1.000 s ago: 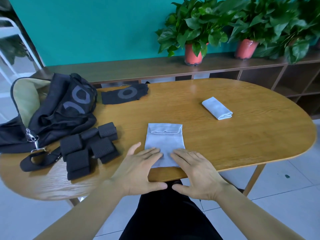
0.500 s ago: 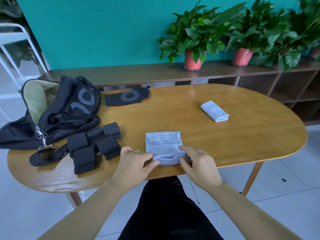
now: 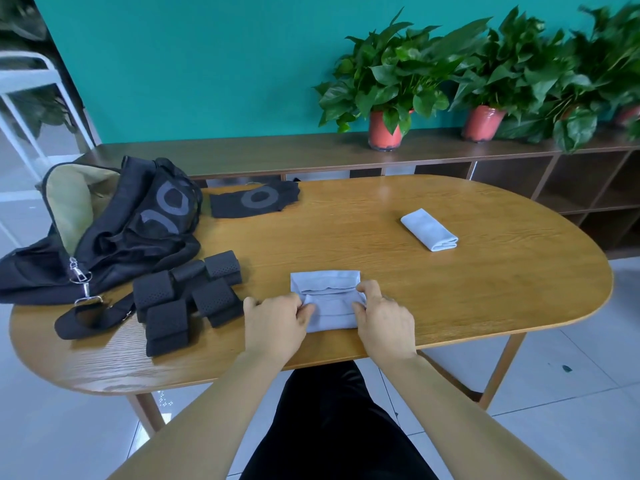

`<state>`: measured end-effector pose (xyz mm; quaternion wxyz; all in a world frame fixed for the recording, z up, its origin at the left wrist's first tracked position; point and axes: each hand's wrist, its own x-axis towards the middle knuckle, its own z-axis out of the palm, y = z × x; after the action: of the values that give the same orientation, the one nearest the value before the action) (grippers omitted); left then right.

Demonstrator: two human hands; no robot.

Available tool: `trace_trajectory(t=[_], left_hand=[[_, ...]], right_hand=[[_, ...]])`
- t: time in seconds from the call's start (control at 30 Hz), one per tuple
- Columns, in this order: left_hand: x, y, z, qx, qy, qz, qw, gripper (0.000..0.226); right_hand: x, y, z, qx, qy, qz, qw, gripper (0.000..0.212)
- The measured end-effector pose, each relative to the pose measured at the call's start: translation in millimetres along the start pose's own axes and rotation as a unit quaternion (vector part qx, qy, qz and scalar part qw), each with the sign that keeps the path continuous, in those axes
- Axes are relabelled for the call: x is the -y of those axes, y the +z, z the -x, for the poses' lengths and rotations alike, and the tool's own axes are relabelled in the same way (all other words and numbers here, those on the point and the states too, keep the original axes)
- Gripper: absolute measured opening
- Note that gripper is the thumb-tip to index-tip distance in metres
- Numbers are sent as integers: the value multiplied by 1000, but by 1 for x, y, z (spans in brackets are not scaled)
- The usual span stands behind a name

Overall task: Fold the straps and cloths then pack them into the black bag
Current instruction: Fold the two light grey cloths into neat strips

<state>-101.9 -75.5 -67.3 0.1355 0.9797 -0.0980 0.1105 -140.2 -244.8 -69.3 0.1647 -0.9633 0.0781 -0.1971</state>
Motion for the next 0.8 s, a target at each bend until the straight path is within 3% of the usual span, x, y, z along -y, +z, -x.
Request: trace_trajectory(t=[0.2,0.37,0.47,0.57,0.67,0.73,0.8], left_hand=[[-3,-3,-7,30,-10,-33,999,38],[-3,-7,-2,-16,-13,-13,1000,25],[-3,-7,5,-81,42,23,996,18],[-4,-5,15,-132,164,40,977,21],[-9,-2,29,-37,264,-19,964,46],[-11,-3,36,41,264,-56,962,71],[-11,1,38,95,238,-79,963,83]], right_hand=[[1,1,-5,5,17,18,1000,22],[-5,5,-5,-25,26,35,999,14],[-6,9,-4,-102,-14,46,994,14],[-8,3,2,-178,-97,57,977,17],[-8,-1,18,-105,-207,59,971,32],[-11,3,26,-29,-256,97,961,46],[-16,6,29,31,-252,129,959,60]])
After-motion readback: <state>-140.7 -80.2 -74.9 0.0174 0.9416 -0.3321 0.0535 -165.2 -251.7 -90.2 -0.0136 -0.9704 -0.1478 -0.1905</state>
